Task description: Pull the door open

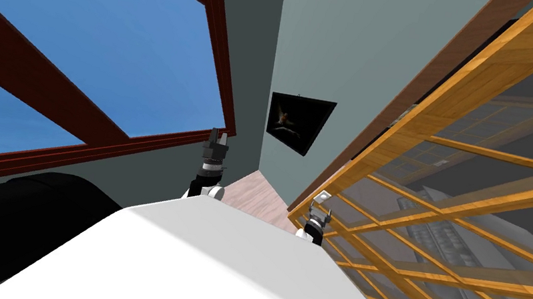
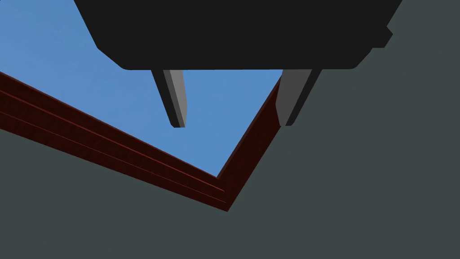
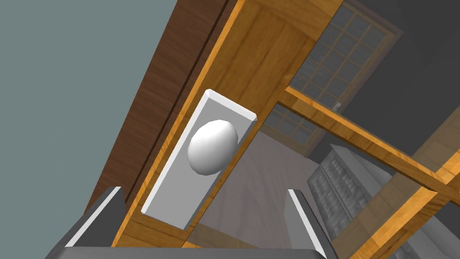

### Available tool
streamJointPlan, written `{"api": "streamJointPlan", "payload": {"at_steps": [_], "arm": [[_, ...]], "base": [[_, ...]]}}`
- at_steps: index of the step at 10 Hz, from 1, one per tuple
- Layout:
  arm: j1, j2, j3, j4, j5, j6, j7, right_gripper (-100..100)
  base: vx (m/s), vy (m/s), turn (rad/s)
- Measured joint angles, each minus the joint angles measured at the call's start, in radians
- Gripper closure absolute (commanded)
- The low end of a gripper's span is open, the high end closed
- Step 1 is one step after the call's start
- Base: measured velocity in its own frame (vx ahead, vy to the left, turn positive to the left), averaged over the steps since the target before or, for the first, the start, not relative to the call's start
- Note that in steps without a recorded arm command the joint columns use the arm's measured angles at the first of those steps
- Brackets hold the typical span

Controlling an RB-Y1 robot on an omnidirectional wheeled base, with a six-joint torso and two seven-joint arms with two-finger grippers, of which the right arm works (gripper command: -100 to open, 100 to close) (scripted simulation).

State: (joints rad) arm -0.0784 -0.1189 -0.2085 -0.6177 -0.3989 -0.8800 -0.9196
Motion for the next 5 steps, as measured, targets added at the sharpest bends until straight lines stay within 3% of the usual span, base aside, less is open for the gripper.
{"api": "streamJointPlan", "payload": {"at_steps": [5], "arm": [[-0.016,0.017,-0.003,0.004,-0.031,0.001,-0.122,-100]], "base": [[-0.051,-0.007,0.037]]}}
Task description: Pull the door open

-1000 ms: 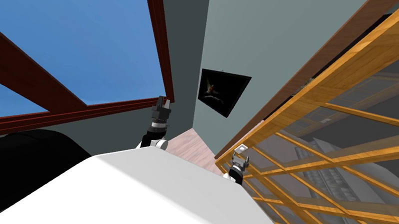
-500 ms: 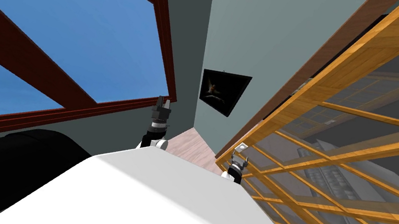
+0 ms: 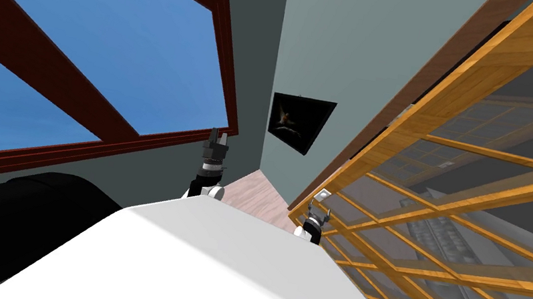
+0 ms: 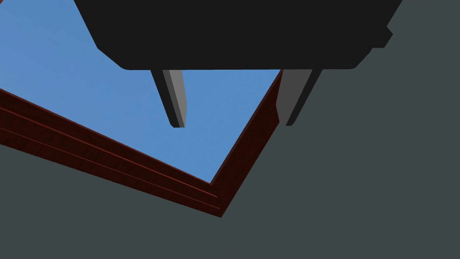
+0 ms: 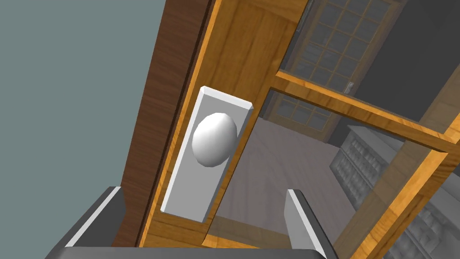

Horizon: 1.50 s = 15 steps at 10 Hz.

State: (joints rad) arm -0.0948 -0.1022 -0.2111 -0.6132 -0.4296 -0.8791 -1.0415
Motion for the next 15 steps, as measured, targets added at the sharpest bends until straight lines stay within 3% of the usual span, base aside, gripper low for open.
{"api": "streamJointPlan", "payload": {"at_steps": [7,10,13,14,15], "arm": [[-0.028,0.021,-0.003,0.018,-0.043,-0.005,-0.187,-100],[-0.032,0.027,-0.004,0.017,-0.053,-0.004,-0.230,-100],[-0.007,-0.006,-0.002,0.007,-0.053,0.002,-0.265,-100],[-0.009,-0.020,0.000,0.025,-0.053,-0.004,-0.282,-100],[0.013,-0.035,0.001,0.002,-0.054,0.004,-0.298,-100]], "base": [[-0.059,-0.006,0.036],[0.006,-0.003,0.019],[0.140,-0.006,0.021],[0.141,-0.001,0.034],[0.108,0.009,0.010]]}}
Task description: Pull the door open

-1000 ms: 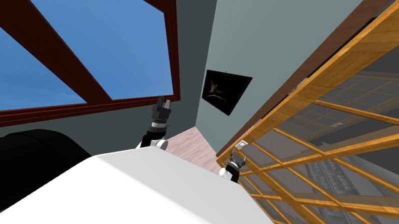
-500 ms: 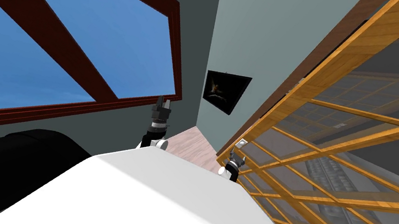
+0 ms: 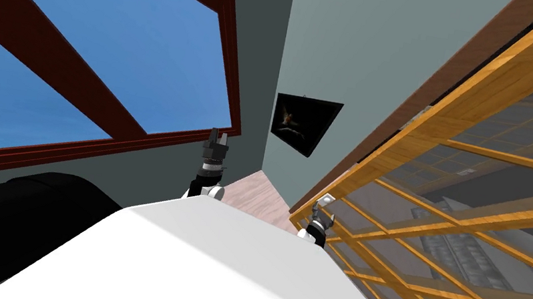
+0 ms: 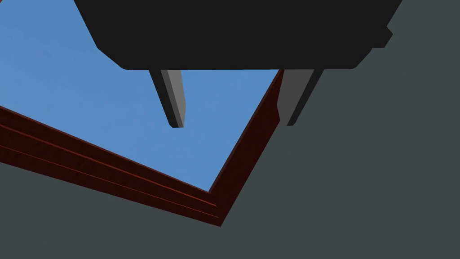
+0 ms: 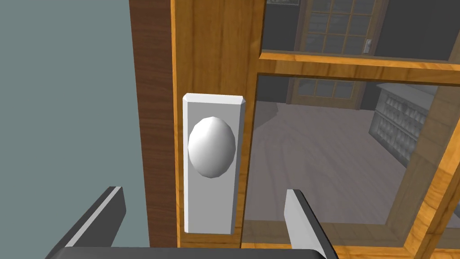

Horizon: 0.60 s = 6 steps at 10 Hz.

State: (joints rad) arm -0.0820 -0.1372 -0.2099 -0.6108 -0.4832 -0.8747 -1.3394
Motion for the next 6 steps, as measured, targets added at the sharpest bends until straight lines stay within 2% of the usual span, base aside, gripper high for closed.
{"api": "streamJointPlan", "payload": {"at_steps": [1,2,3,4,5,6], "arm": [[0.008,-0.006,0.001,-0.006,0.000,0.004,-0.009,-100],[0.002,-0.010,0.002,0.011,0.001,-0.003,-0.016,-100],[0.007,-0.024,0.004,0.020,0.001,-0.009,-0.031,-100],[0.019,-0.033,0.003,0.005,0.000,-0.003,-0.041,-100],[0.015,-0.042,0.005,0.023,0.001,-0.007,-0.052,-100],[0.023,-0.053,0.007,0.026,0.001,-0.012,-0.067,-100]], "base": [[0.041,0.013,-0.004],[0.061,0.005,0.027],[0.092,-0.007,0.026],[0.069,-0.002,0.007],[0.082,-0.011,0.022],[0.119,-0.022,0.026]]}}
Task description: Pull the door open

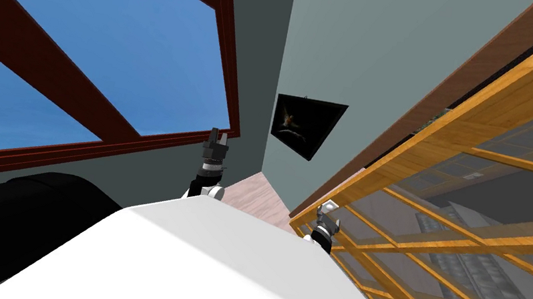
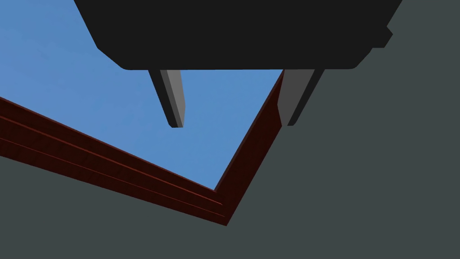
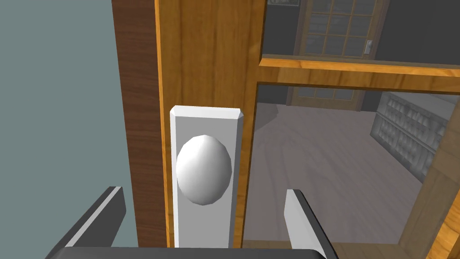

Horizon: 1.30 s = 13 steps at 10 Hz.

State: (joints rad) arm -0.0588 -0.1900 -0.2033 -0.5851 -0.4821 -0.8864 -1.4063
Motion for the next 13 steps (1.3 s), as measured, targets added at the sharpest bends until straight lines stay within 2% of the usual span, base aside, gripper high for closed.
{"api": "streamJointPlan", "payload": {"at_steps": [1,4,5,6,7,13], "arm": [[0.017,-0.011,0.001,-0.013,0.000,0.004,-0.014,-100],[0.026,-0.043,0.004,0.001,0.000,0.002,-0.051,-100],[0.040,-0.052,0.004,-0.012,-0.001,0.005,-0.061,-100],[0.038,-0.061,0.006,0.001,0.000,0.002,-0.073,-100],[0.037,-0.062,0.006,0.003,0.000,0.000,-0.076,100],[0.038,-0.062,0.006,0.001,0.000,0.002,-0.072,100]], "base": [[0.121,-0.008,0.019],[0.124,0.017,0.018],[0.090,-0.005,0.007],[0.027,-0.002,-0.003],[0.000,0.000,0.000],[-0.026,0.000,0.008]]}}
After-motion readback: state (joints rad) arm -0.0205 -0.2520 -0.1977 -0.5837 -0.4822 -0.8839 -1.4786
